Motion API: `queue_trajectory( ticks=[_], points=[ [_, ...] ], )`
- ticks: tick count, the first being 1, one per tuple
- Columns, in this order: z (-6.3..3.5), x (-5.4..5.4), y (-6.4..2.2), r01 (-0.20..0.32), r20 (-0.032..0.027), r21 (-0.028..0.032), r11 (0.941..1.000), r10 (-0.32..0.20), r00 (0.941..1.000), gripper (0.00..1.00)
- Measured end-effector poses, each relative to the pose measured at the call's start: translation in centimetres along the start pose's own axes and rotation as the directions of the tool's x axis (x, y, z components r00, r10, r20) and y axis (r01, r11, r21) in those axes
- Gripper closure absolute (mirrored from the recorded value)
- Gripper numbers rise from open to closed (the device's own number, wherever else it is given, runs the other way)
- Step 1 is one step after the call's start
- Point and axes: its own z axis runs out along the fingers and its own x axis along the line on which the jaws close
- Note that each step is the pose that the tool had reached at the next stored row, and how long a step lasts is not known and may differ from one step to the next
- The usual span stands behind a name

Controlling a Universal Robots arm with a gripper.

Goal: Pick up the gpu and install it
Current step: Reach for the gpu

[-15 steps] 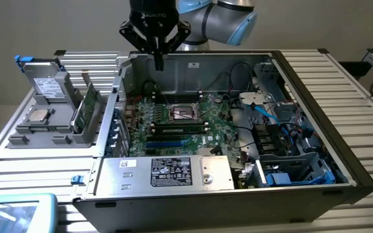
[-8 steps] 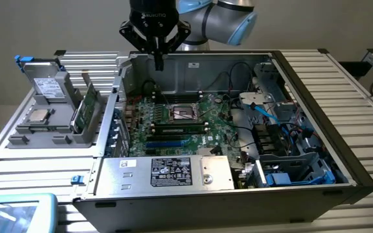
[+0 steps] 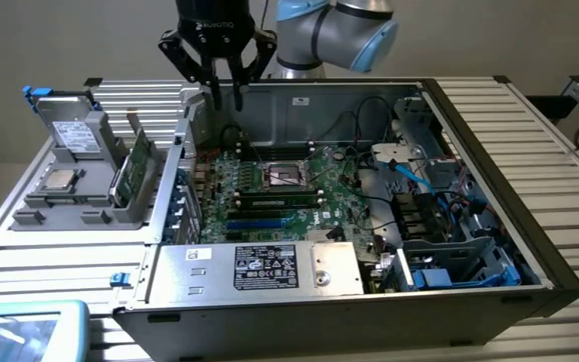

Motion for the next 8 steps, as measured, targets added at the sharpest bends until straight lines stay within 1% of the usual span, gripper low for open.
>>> queue_trajectory(
  ticks=[1, 2, 3, 8],
  points=[
    [0.01, 0.4, -0.03, 0.0, 0.0, 0.0, 1.0, 0.0, 1.0, 0.63],
    [0.03, 0.9, -0.06, 0.0, -0.0001, 0.0, 1.0, 0.0, 1.0, 0.63],
    [0.05, 1.3, -0.1, 0.0, -0.0001, 0.0, 1.0, 0.0, 1.0, 0.56],
    [0.25, 3.6, -0.27, 0.0, -0.0001, 0.0, 1.0, 0.0, 1.0, 0.56]
  ],
)
